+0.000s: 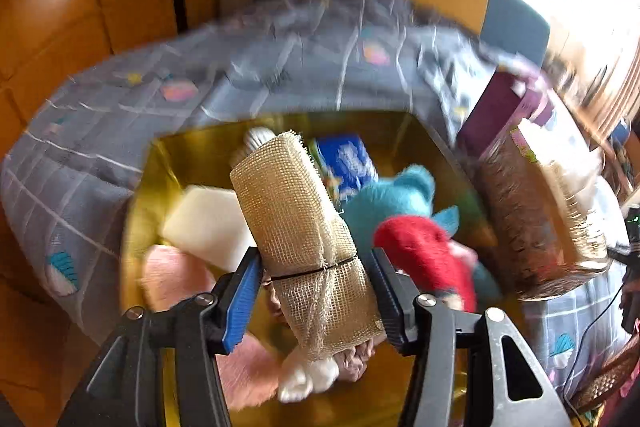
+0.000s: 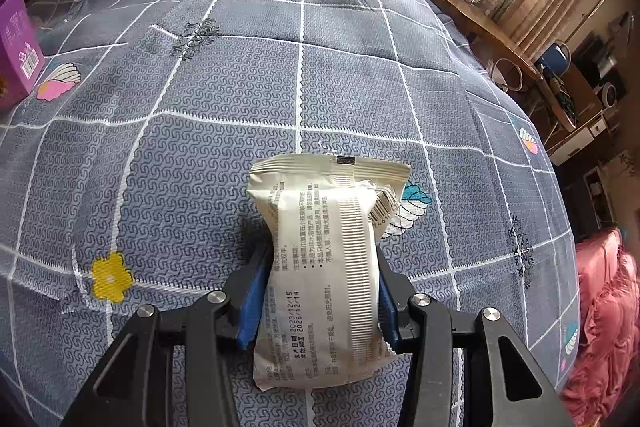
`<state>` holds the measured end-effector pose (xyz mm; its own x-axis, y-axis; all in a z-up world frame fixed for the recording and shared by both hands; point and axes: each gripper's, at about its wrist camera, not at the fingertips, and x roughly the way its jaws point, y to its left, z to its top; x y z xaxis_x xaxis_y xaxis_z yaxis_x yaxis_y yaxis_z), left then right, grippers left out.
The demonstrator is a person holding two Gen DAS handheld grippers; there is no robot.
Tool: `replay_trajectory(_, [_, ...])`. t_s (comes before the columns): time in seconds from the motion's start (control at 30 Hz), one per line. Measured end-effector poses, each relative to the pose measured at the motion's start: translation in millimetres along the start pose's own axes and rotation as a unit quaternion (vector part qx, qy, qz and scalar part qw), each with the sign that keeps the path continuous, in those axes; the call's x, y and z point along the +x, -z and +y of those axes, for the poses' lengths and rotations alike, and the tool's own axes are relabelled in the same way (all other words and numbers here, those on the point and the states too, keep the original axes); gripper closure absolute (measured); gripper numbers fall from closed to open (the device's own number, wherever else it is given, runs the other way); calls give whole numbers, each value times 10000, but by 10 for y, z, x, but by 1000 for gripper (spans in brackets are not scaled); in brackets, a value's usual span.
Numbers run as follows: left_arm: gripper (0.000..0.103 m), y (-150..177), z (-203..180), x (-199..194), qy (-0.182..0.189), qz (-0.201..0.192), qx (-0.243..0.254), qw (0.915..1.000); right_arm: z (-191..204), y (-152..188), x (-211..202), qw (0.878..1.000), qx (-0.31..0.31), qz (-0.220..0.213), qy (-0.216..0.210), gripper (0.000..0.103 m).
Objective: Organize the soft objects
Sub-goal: 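Carry the beige mesh roll into the tray and open the left tool, then carry the white packet into the tray and open the right tool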
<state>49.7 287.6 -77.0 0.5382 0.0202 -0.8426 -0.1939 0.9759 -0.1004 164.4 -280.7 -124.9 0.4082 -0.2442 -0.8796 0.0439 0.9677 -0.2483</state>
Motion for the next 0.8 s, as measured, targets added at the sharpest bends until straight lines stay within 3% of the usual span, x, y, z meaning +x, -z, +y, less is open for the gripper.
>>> replay_trajectory(0.1, [45,13,-24,217,-31,276,91,9996,-3,-3,2,10000,0,6,-1,55])
replay_trajectory(0.17, [37,59,-51,244,-227,269,163,9992,-3,-4,5,10000,3,8,-2,55])
replay_trajectory(0.27, [36,140,7,193,-47,229,-110,9997,-2,-4,6,10000,-1,7,1,55])
replay_trajectory(0.47, [36,254,177,-24,-145,-47,-707,9974,-6,0,13,10000,21,11,0,55])
replay_trajectory(0.57, [36,281,147,-173,-374,-327,-683,9964,-7,-6,17,10000,56,20,-5,55])
replay_trajectory(0.8, [36,362,25,-422,-481,-580,-602,9953,-4,-17,11,10000,54,34,-19,56])
